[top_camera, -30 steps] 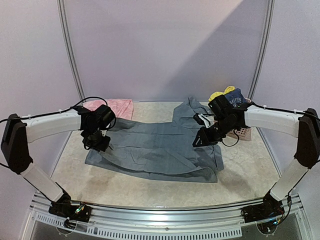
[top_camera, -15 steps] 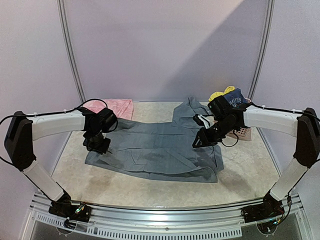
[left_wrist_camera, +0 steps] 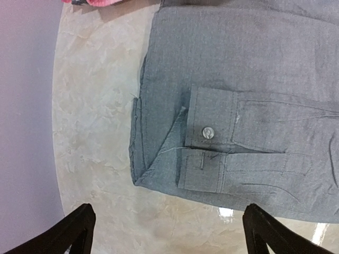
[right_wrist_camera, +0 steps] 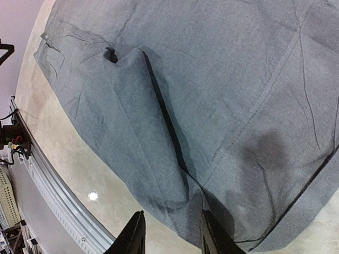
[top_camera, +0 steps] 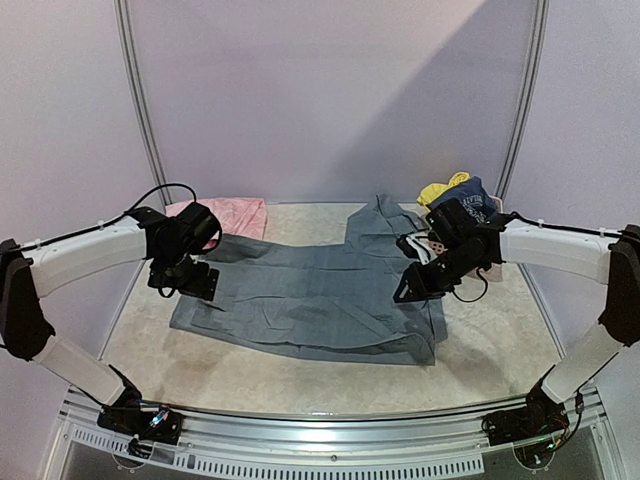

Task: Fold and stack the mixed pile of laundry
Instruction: Adjust the 1/3-folded shirt at the center of the board, then move the 1/3-folded shirt to the center of the board.

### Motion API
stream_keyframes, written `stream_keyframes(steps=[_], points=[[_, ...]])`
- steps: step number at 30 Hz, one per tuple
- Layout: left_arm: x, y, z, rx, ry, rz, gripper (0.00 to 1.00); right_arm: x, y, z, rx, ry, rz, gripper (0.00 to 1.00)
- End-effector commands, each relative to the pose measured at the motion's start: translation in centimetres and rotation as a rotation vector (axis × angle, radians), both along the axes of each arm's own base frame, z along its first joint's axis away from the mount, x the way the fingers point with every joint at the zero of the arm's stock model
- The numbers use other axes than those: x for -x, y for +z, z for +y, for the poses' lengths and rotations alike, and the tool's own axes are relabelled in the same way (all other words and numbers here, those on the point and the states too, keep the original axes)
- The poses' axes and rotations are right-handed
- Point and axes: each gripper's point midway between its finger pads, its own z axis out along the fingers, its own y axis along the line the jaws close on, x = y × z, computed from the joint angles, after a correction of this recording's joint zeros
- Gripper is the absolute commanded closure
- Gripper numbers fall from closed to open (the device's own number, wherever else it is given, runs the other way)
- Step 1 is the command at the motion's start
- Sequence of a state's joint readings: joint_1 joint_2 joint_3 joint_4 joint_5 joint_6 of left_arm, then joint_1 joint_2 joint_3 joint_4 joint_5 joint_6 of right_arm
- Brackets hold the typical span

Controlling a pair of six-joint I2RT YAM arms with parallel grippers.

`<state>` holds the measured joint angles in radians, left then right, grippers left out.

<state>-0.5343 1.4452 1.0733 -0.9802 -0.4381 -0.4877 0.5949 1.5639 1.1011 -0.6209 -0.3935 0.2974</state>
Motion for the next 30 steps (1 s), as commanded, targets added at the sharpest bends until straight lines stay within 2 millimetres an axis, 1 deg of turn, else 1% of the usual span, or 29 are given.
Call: stream_keyframes(steps=[1,5,7,11,14,17,20,26,30], points=[[-0.8,1.4,-0.3,0.080,0.021,-0.064,0.00,0.4,-0.3,-2.4,0.021,-0.088,0.010,0.62],[-1.2,1.3,-0.4,0.121,0.051,-0.068,0.01,0.9,-0.8,-4.6,0.025,-0.179,0.046,0.51],[-1.3,0.9,-0.3,0.139,0.067,-0.055,0.03,1.4,-1.2,-5.7,0.027,-0.224,0.073,0.44],[-1.7,-0.2,-0.8,0.198,0.075,-0.019,0.11,2.3,-2.1,-7.5,0.033,-0.298,0.127,0.38],[-1.9,-0.8,-1.5,0.251,0.069,-0.010,0.14,3.1,-3.2,-8.3,0.020,-0.348,0.182,0.35],[-2.2,-1.5,-2.0,0.278,0.065,0.013,0.16,4.1,-4.6,-8.5,0.029,-0.365,0.253,0.36],[-2.5,-2.4,-2.4,0.286,0.052,0.049,0.17,4.7,-5.5,-8.1,0.014,-0.353,0.299,0.36],[-2.8,-4.3,-3.1,0.286,0.040,0.110,0.20,4.7,-5.2,-6.5,-0.059,-0.280,0.321,0.34],[-2.8,-5.2,-3.3,0.289,0.042,0.132,0.22,4.8,-5.8,-6.1,-0.060,-0.233,0.337,0.32]])
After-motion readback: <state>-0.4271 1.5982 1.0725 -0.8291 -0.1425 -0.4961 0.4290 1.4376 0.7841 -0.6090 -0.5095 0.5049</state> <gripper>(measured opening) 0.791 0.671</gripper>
